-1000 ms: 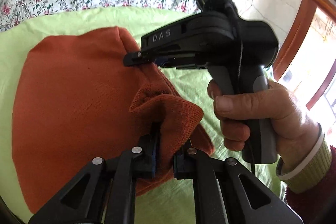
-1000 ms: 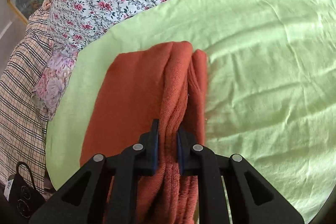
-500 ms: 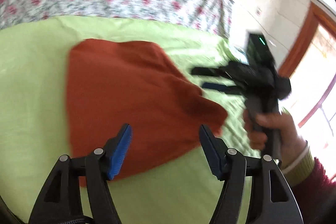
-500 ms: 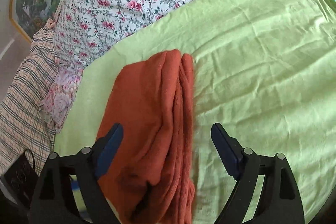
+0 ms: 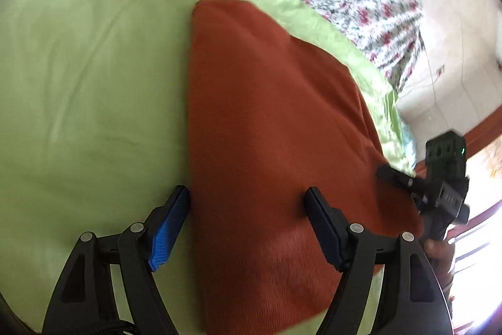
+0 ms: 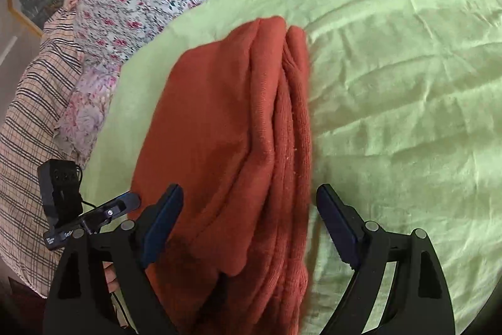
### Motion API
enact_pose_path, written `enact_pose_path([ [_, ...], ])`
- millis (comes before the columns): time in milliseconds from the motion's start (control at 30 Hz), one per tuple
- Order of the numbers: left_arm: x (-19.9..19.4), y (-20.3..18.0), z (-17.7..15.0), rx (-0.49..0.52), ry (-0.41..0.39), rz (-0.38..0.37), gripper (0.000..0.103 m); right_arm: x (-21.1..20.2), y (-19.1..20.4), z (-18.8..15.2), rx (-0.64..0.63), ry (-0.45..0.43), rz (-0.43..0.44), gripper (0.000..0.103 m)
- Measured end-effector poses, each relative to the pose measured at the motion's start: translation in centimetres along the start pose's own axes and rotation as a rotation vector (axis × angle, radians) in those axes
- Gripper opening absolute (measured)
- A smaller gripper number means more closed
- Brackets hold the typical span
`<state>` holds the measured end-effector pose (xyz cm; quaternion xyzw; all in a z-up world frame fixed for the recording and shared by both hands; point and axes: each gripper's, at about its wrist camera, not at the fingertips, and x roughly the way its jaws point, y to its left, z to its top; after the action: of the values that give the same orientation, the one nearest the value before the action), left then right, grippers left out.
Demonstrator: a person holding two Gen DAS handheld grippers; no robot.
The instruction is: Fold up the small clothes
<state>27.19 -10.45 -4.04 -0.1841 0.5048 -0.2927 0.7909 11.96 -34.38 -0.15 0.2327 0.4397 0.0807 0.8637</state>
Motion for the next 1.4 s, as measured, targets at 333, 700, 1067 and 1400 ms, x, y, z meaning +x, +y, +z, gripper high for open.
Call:
enact_pose_path([
  [333, -0.6, -1.3, 0.6, 0.102, -0.028, -0.019, 0.026, 1.6, 0.5, -0.1, 0.063, 0.015, 0.055, 0.032],
  [700, -13.6, 1.1, -3.6, 0.121, -0.175, 0.023, 0.025, 2.7, 8.9, -3.1, -0.049, -0.008, 0.213, 0.026],
  [1067, -17.9, 8.7, -9.6, 0.011, -0.167, 0.076, 0.026, 8.1, 14.6, -7.5, -0.073, 0.080, 0.310, 0.026],
  [1400, -18.2, 14.7, -7.2, -0.146, -0.176, 0.002, 0.057, 7.8, 14.1, -8.6, -0.075, 0.069, 0.187, 0.049],
])
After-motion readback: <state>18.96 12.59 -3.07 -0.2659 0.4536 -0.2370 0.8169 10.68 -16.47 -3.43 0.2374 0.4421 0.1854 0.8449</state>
